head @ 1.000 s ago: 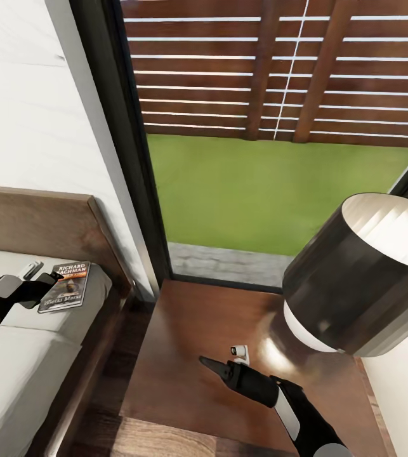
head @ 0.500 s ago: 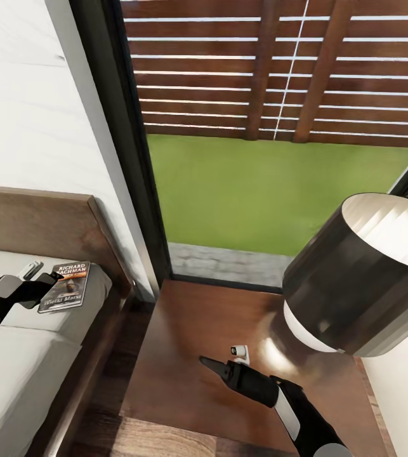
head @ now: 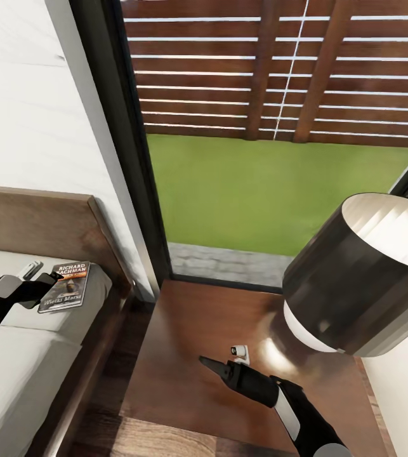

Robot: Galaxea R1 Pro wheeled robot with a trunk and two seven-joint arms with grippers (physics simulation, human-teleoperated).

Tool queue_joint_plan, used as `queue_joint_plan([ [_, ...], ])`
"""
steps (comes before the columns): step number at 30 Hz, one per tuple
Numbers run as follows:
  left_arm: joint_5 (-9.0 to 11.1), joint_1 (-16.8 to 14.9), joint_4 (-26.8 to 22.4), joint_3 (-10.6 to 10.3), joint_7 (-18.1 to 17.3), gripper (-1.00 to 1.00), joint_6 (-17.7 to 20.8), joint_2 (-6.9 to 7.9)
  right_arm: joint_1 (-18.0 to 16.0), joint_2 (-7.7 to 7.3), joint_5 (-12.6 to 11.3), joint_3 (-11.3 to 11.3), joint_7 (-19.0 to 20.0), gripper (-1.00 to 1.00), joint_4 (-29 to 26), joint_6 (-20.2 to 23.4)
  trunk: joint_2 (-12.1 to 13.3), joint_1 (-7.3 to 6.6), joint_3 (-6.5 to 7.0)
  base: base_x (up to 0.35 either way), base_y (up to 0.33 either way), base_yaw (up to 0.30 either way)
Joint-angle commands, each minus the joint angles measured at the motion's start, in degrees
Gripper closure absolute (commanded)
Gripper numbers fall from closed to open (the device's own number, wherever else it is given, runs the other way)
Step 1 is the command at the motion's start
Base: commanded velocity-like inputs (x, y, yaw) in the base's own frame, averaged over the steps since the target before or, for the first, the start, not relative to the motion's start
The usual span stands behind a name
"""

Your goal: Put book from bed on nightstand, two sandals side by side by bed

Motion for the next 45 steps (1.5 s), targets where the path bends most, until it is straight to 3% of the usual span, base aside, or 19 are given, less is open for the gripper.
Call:
queue_joint_plan([
  [1,0.62,0.03,-0.03,0.07,0.61,-1.00,0.42,0.01,-0.02,0.05,0.03,-0.18,0.20,-1.00,0.00,0.62,-0.01,0.00,-0.05,0.000,0.000,0.000],
  [45,0.67,0.03,-0.03,0.15,0.61,-1.00,0.59,0.71,-0.02,0.05,0.05,-0.18,0.17,-1.00,-0.02,0.60,-0.01,0.00,-0.05,0.000,-0.022,0.000],
])
